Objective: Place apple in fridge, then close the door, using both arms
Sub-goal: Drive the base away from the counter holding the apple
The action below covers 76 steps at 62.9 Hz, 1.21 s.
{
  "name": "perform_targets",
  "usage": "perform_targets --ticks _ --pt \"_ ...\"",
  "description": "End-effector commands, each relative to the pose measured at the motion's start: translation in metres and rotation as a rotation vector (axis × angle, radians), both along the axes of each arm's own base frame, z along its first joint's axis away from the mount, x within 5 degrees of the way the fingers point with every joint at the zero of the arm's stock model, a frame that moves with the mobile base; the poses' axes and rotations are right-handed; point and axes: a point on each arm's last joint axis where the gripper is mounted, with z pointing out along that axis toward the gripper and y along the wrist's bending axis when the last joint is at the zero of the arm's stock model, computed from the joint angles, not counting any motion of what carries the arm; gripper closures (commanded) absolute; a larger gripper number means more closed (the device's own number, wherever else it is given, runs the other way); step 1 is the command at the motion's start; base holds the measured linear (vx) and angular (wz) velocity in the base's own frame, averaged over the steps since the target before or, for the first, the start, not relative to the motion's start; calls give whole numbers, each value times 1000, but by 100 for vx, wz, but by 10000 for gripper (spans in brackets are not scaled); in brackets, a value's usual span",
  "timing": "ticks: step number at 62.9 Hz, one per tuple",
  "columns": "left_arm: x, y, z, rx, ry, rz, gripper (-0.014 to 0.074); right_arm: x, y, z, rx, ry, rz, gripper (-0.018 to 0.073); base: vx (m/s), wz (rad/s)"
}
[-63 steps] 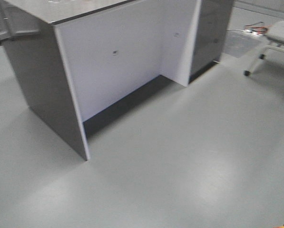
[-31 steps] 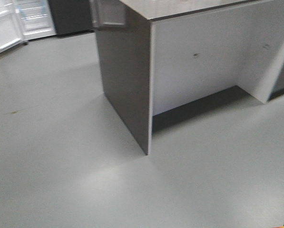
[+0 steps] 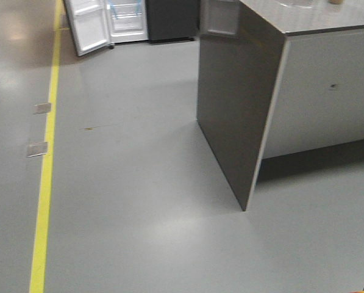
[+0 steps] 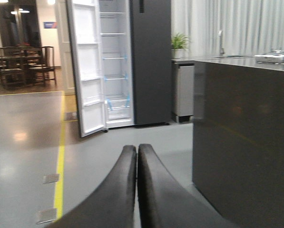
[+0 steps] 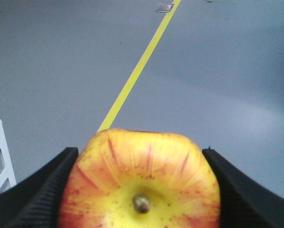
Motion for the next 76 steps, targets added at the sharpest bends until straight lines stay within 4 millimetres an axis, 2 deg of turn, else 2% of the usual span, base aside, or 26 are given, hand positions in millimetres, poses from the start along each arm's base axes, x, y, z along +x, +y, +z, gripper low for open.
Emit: perform_targets --ticks 1,47,76 --pt "-1 0 1 -12 -69 1 603 3 2 14 63 -65 -12 186 7 37" --pt "-1 0 1 -12 -69 1 603 3 2 14 63 -64 -12 186 9 35" --pt "-1 0 1 -12 -69 1 603 3 2 14 63 -64 -12 186 14 17"
